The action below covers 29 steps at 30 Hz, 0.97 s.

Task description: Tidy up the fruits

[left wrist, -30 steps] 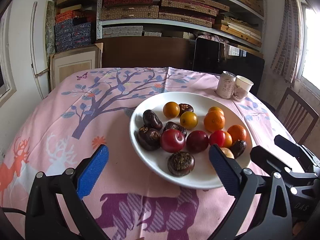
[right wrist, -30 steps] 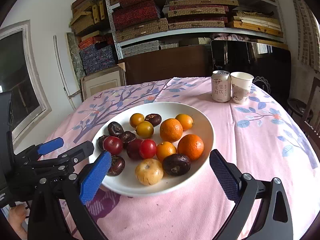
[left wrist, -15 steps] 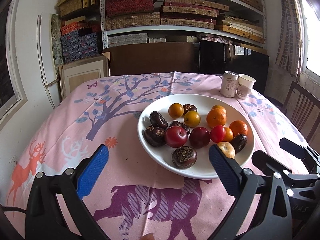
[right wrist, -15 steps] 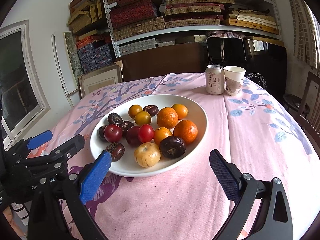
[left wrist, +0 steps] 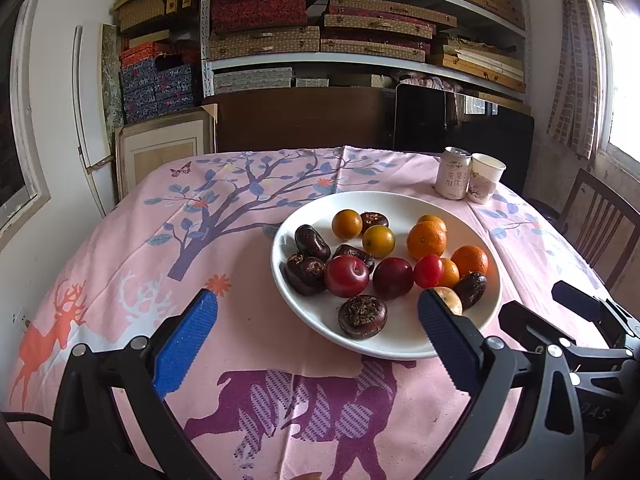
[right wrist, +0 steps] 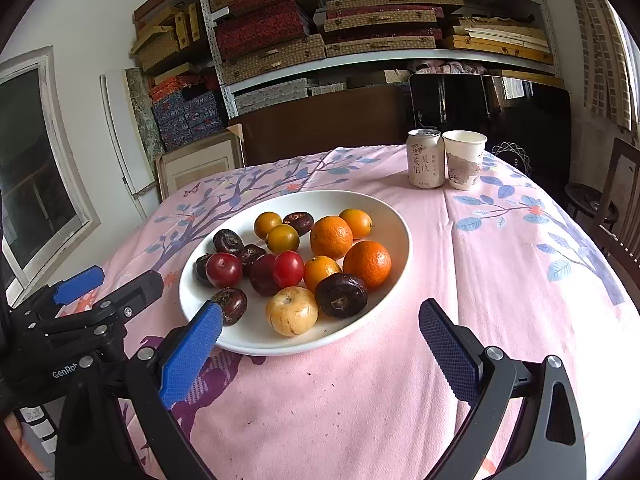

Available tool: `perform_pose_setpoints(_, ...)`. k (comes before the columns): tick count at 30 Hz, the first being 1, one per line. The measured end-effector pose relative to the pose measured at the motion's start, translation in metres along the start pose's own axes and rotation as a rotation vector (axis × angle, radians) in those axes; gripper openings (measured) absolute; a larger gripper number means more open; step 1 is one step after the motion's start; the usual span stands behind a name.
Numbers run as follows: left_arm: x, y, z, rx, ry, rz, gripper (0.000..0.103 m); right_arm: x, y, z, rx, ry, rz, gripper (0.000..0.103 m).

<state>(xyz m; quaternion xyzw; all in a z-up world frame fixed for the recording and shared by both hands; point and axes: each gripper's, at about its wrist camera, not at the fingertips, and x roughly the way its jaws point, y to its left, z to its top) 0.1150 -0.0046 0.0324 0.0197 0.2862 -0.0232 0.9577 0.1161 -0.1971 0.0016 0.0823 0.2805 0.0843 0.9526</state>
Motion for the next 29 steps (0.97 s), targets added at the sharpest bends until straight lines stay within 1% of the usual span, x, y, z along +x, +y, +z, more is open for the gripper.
perform_pose_setpoints(12, 0.004, 0.003, -0.001, -0.016, 0.03, -0.005, 0.098, 0.002, -0.001, -0.002, 0.0, 0.012, -0.003, 0.099)
perform_pose_setpoints(18, 0.003, 0.0, -0.002, 0.005, 0.006, 0.02, 0.098, 0.003, -0.001, -0.002, 0.001, 0.012, -0.005, 0.099)
perform_pose_setpoints(23, 0.01, -0.003, -0.003, 0.02, 0.044, 0.011, 0.098, 0.002, -0.002, -0.003, 0.005, 0.006, -0.002, 0.099)
perform_pose_setpoints(27, 0.01, -0.005, -0.003, 0.028, 0.048, 0.028, 0.098, 0.002, -0.002, -0.003, 0.005, 0.007, -0.003, 0.099)
perform_pose_setpoints(29, 0.01, -0.005, -0.003, 0.029, 0.048, 0.025, 0.098, 0.002, -0.002, -0.003, 0.005, 0.006, -0.002, 0.099)
